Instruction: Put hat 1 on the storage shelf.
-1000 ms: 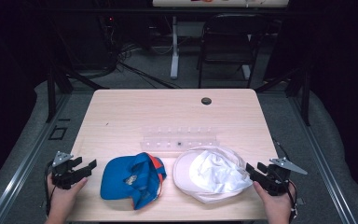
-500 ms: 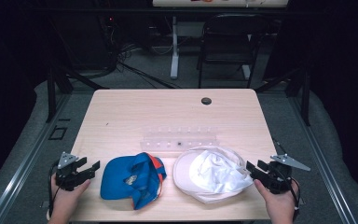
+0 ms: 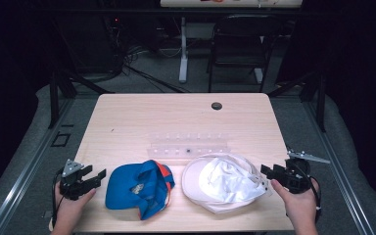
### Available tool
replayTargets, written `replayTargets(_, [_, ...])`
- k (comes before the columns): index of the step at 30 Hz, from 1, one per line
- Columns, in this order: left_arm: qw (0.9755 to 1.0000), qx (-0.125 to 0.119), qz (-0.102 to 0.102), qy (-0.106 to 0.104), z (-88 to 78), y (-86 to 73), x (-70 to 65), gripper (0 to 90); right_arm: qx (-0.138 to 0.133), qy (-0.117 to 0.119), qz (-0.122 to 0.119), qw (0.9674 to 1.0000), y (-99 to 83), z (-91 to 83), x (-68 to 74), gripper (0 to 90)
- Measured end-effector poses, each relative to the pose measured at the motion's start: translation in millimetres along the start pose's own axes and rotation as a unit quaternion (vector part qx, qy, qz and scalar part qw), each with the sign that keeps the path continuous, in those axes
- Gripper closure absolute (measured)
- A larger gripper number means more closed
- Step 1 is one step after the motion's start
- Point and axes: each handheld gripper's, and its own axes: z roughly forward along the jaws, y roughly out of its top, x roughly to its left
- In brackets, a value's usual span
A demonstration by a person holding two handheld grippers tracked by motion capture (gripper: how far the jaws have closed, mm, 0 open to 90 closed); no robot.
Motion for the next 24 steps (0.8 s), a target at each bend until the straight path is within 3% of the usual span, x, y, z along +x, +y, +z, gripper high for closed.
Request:
replayTargets(4, [1.0000, -0.001, -0.002, -0.001, -0.3, 0.3, 0.2, 39.7, 0.025, 0.001, 0.008, 0.9996, 3.5, 4.3, -0.1, 48.5])
replayTargets(11, [1.0000, -0.004, 0.000, -0.001, -1.1, 0.3, -0.9, 39.7, 0.076, 0.005, -0.002, 0.9971, 8.2, 7.9, 5.3, 47.8])
replayTargets(24, [1.0000, -0.005, 0.002, 0.003, -0.2, -0.5, -1.3, 39.7, 0.127, -0.006, -0.027, 0.9915, 7.3, 15.7, 6.8, 48.4])
